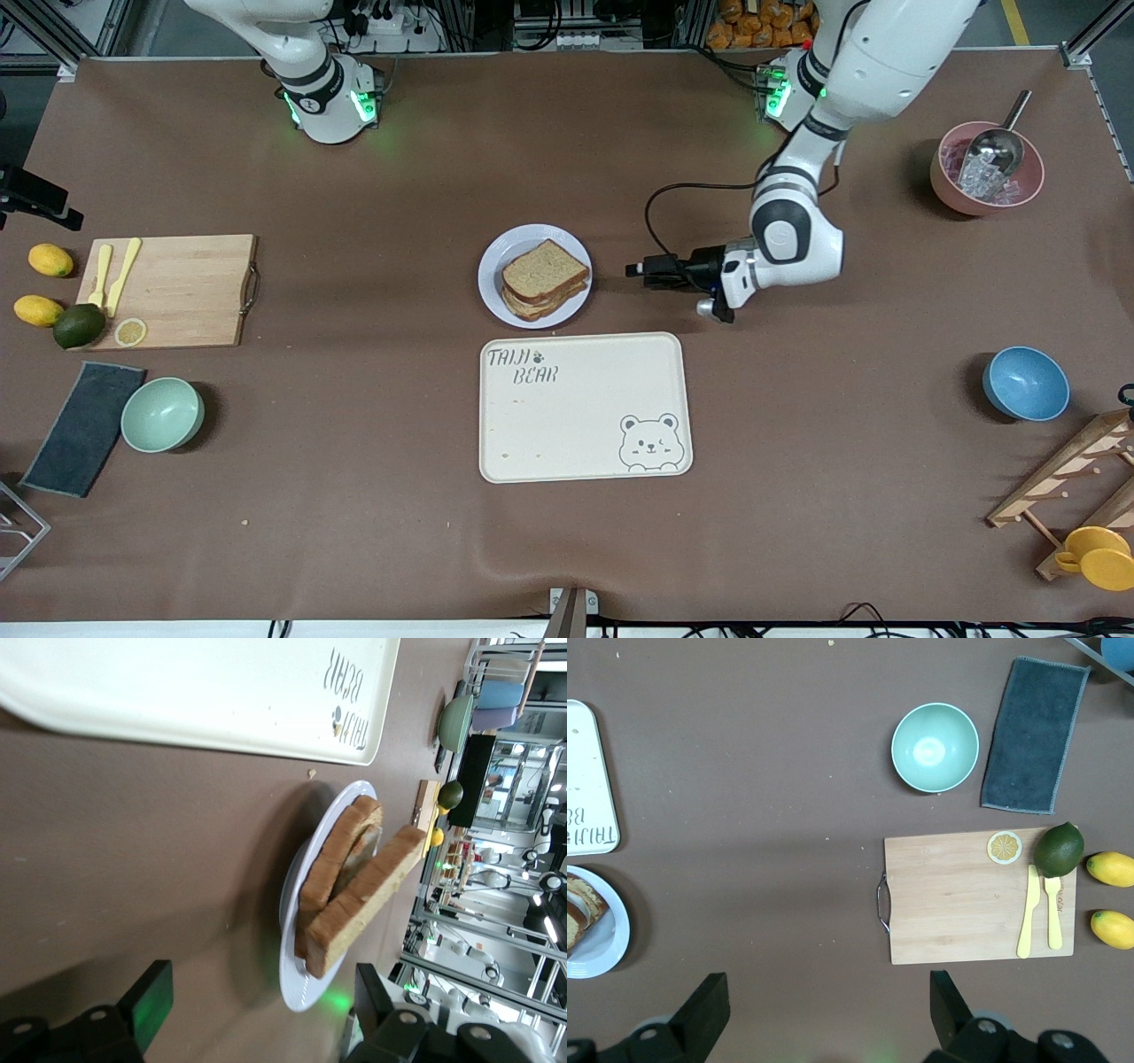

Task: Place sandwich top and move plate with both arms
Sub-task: 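Close the left gripper on the plate rim, then slide the plate with the left gripper onto the bear tray, then adjust the plate on the tray and open the left gripper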

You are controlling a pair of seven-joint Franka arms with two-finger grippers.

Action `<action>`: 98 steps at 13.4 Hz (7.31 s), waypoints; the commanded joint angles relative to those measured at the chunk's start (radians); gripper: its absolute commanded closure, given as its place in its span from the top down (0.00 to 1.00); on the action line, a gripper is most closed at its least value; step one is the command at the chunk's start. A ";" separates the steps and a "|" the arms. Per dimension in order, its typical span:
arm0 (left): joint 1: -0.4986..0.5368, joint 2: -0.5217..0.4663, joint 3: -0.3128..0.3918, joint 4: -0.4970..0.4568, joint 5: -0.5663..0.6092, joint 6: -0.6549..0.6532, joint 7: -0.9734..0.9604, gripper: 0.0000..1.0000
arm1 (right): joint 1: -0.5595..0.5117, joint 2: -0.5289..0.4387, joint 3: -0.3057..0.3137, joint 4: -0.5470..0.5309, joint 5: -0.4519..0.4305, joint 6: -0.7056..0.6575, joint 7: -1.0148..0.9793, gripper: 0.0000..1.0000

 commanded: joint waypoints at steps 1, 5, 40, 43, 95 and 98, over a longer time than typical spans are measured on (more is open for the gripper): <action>-0.056 0.057 0.001 0.016 -0.139 0.031 0.136 0.85 | -0.007 -0.006 0.004 0.004 -0.017 0.001 -0.003 1.00; -0.079 0.060 -0.005 0.005 -0.170 0.031 0.179 0.70 | -0.008 -0.006 0.002 0.007 -0.021 0.002 -0.003 1.00; -0.002 0.143 -0.120 0.030 -0.369 -0.143 0.399 0.00 | 0.001 -0.002 0.006 0.012 -0.019 0.004 -0.009 1.00; 0.146 0.105 -0.233 0.004 -0.369 -0.143 0.386 0.00 | 0.002 -0.002 0.006 0.012 -0.019 0.004 -0.009 1.00; 0.274 -0.144 -0.396 0.157 -0.339 0.752 0.058 1.00 | 0.004 0.000 0.007 0.010 -0.042 -0.003 -0.009 1.00; 0.277 -0.156 -0.468 0.183 -0.291 0.875 0.058 1.00 | 0.011 0.000 0.007 0.010 -0.042 -0.001 -0.009 1.00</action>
